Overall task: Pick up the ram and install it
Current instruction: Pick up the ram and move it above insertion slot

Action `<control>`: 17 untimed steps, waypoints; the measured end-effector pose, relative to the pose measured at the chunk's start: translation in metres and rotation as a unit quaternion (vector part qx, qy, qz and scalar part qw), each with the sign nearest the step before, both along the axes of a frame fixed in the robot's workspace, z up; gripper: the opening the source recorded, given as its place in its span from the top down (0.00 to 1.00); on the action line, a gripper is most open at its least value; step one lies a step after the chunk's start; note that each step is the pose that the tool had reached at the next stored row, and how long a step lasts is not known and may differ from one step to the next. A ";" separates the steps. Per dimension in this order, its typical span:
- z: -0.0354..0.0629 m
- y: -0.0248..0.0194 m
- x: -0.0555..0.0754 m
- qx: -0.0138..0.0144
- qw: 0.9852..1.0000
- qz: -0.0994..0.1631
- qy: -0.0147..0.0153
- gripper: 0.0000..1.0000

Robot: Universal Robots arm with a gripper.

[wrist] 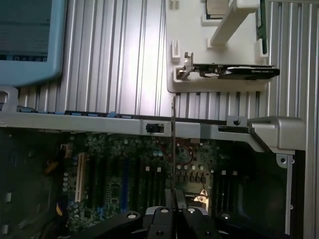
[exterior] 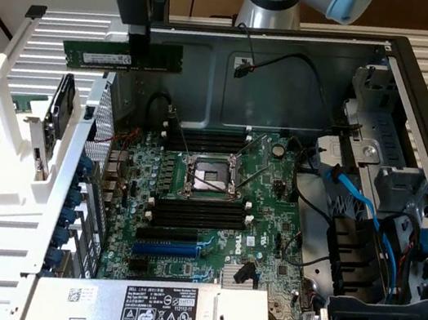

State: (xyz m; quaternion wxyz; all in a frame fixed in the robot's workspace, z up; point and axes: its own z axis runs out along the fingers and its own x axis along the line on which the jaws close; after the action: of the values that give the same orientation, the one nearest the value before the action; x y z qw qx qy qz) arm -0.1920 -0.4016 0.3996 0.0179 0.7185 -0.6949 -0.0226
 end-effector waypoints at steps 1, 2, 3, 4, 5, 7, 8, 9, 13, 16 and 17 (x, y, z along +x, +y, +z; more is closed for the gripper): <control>-0.0002 0.0001 0.001 0.000 1.000 -0.002 0.000 0.88; -0.0006 0.0001 0.003 0.000 1.000 -0.003 0.000 0.88; -0.0009 0.0001 0.007 0.000 1.000 -0.003 0.000 0.88; -0.0012 0.0002 0.011 0.001 1.000 -0.003 0.000 0.88; -0.0014 0.0002 0.014 0.001 1.000 -0.003 0.000 0.88; -0.0021 0.0002 0.018 0.002 1.000 -0.005 0.000 0.88; -0.0024 0.0002 0.018 0.003 1.000 -0.008 0.000 0.88; -0.0030 0.0003 0.019 0.003 1.000 -0.011 0.000 0.88; -0.0046 0.0009 0.027 0.004 1.000 -0.014 0.000 0.88; -0.0059 0.0019 0.038 0.004 1.000 -0.015 -0.001 0.88; -0.0063 0.0019 0.043 0.004 1.000 -0.015 -0.001 0.88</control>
State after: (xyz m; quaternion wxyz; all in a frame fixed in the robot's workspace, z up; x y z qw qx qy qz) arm -0.1488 -0.3997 0.3933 0.0145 0.7084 -0.7052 -0.0249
